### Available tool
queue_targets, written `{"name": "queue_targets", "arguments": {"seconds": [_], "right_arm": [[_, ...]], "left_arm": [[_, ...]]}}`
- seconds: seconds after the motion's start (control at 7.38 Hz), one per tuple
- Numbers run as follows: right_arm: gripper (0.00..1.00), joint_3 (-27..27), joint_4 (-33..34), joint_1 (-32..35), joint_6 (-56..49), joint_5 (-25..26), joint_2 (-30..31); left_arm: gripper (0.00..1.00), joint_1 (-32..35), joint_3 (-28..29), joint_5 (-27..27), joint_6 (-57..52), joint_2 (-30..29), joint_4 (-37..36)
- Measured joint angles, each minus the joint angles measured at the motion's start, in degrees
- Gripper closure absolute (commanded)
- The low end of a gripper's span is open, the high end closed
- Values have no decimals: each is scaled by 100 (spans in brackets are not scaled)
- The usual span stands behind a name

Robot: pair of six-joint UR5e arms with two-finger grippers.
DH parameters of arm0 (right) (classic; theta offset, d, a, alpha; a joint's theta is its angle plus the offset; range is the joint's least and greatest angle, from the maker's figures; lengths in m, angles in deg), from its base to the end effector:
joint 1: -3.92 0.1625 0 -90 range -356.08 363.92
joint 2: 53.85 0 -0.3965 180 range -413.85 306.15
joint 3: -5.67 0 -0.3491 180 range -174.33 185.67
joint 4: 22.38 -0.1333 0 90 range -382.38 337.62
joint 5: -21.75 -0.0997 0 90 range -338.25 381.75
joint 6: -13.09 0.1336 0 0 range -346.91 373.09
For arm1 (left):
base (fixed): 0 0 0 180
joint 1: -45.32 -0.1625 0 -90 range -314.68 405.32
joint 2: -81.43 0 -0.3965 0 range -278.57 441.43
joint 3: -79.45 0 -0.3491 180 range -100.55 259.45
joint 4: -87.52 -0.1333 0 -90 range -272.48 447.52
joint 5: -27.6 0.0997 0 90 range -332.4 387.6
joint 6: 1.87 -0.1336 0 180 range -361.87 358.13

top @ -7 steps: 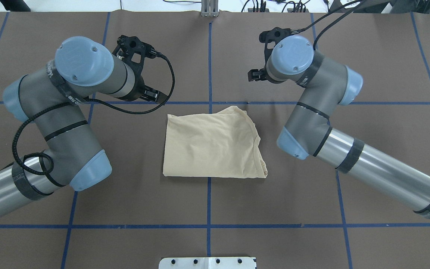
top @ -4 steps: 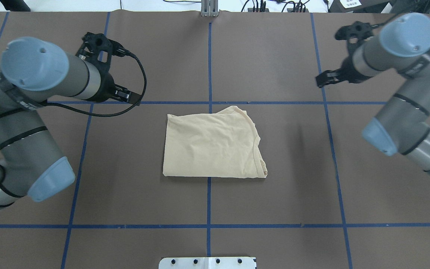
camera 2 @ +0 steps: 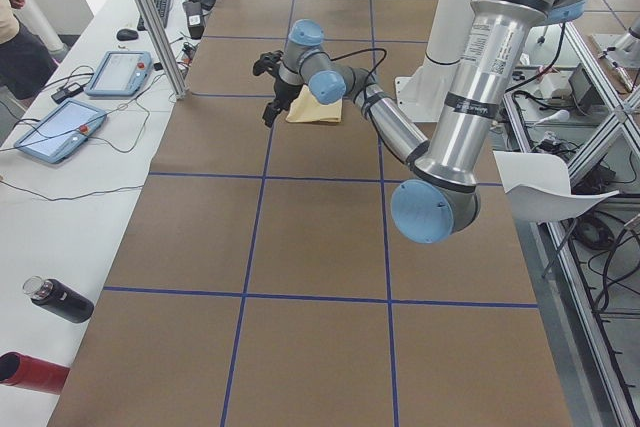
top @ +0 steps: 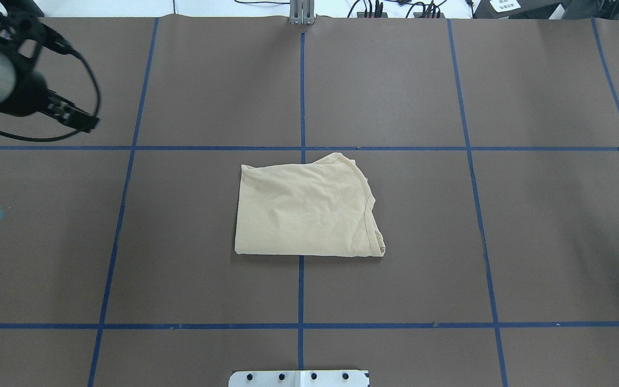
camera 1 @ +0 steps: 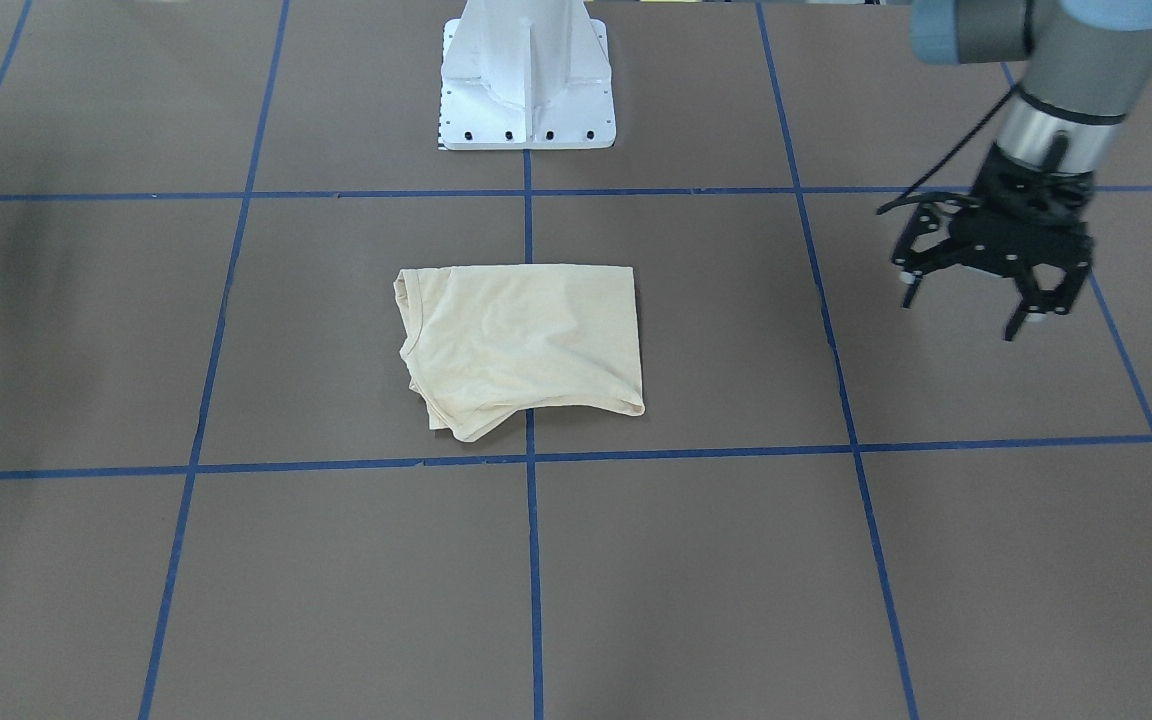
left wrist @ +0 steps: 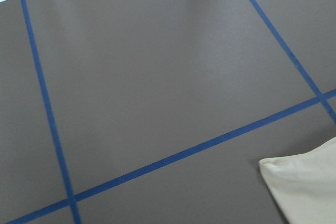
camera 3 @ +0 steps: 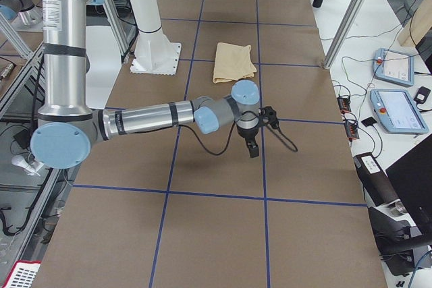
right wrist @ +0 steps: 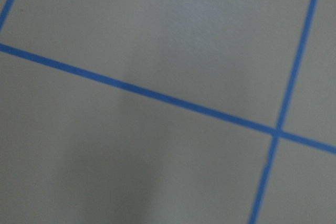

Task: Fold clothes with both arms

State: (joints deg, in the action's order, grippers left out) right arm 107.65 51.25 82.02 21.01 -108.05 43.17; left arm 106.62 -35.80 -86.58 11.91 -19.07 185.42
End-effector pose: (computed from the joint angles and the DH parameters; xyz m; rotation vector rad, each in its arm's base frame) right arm -0.0418 -0.4302 0.5852 0.2339 -0.7384 -0.1952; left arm 0.1769 -0.4867 0.3678 0.5574 0.6499 0.4051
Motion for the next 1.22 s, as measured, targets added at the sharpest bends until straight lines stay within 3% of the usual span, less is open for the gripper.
{"name": "queue_targets", "arguments": {"seconds": [0.27,0.54,0.95,1.22], "right_arm": [[0,31,179,755,-346,-409,491],[0,127,702,824,-405,-470,541],[0,177,876,723,-414,-168,586],[0,173,879,717,-391,25,609]], "left_arm": [[0,1027,73,-333,-1079,761,-112],[0,1919,314,-566,-1543,1099,-661],[0,2852,680,-1204,-2533,1317,-1149],[0,3061,820,-1545,-2617,1480,-1161]]}}
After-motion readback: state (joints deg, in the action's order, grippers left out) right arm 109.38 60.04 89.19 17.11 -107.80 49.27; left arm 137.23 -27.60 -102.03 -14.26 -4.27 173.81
